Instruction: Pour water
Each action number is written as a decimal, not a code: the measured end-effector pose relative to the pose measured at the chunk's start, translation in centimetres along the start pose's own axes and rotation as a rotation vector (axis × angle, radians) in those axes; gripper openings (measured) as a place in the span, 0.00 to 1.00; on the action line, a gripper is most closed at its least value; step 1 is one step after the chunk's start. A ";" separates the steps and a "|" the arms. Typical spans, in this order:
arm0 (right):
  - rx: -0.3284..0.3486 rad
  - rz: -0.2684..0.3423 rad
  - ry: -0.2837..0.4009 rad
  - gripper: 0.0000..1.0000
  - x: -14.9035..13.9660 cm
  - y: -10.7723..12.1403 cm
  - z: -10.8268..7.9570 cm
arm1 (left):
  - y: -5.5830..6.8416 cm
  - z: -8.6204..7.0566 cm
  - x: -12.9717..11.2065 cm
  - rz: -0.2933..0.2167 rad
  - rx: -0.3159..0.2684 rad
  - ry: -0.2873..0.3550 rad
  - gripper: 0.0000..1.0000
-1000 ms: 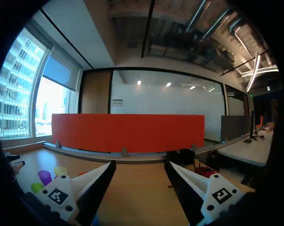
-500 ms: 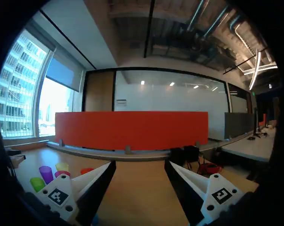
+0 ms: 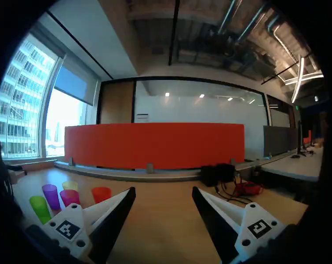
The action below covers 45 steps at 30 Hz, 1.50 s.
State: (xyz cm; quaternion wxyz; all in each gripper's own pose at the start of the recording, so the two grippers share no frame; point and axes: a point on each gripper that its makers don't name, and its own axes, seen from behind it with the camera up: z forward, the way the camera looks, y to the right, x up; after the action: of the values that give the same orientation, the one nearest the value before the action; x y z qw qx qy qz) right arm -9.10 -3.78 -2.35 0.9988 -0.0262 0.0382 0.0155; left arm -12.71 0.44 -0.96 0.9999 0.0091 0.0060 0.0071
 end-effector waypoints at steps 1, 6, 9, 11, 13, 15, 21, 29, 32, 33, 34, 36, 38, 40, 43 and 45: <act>-0.001 -0.001 -0.003 0.99 -0.3 0.1 0.0 | 0.0 0.0 0.0 0.000 0.000 0.000 0.96; -0.009 -0.007 -0.017 0.99 -1.5 0.5 0.2 | 0.0 0.0 -0.1 0.000 0.000 0.000 0.96; -0.008 -0.015 -0.022 0.99 -2.1 0.5 0.3 | 0.0 0.0 0.0 0.000 0.000 0.000 0.96; -0.005 -0.018 -0.028 1.00 -2.5 0.5 0.3 | 0.0 -0.1 0.0 0.000 0.000 0.000 0.96; -0.004 -0.017 -0.034 1.00 -2.9 0.5 0.3 | 0.0 0.0 0.0 0.000 0.000 0.000 0.96; -0.003 -0.015 -0.040 0.99 -3.4 0.6 0.4 | 0.0 0.0 0.0 0.000 0.000 0.000 0.96; 0.001 -0.006 -0.054 1.00 -4.1 0.8 0.5 | 0.0 0.0 0.0 0.000 0.000 0.000 0.96; -0.003 0.000 -0.058 1.00 -4.3 1.1 0.7 | 0.0 0.0 0.0 0.000 0.000 0.000 0.96; -0.005 -0.002 -0.058 0.99 -4.2 1.2 0.7 | 0.0 0.0 0.0 0.000 0.000 0.000 0.97; -0.006 -0.003 -0.058 1.00 -4.2 1.2 0.7 | 0.0 0.0 0.0 0.000 0.000 0.000 0.96; -0.006 -0.004 -0.057 1.00 -4.2 1.2 0.6 | 0.0 0.0 0.0 0.000 0.000 0.000 0.96; -0.006 -0.006 -0.057 1.00 -4.2 1.1 0.6 | 0.0 0.0 0.0 0.000 0.000 0.000 0.96; -0.007 -0.006 -0.057 1.00 -4.3 1.1 0.6 | 0.0 0.0 0.0 0.000 0.000 0.000 0.97; -0.007 -0.006 -0.057 0.99 -4.3 1.1 0.6 | 0.0 0.0 0.0 0.000 0.000 0.000 0.97; -0.007 -0.006 -0.057 0.99 -4.3 1.1 0.5 | 0.0 0.0 0.0 0.000 0.000 0.000 0.97; -0.007 -0.006 -0.058 0.99 -4.3 1.1 0.5 | 0.0 0.0 0.0 0.000 0.000 0.000 0.97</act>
State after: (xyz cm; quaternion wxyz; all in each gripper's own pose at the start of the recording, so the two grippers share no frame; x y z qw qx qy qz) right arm -13.37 -2.80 -1.59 0.9994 -0.0295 0.0093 0.0135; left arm -12.72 0.45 -0.94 0.9999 0.0091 0.0061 0.0071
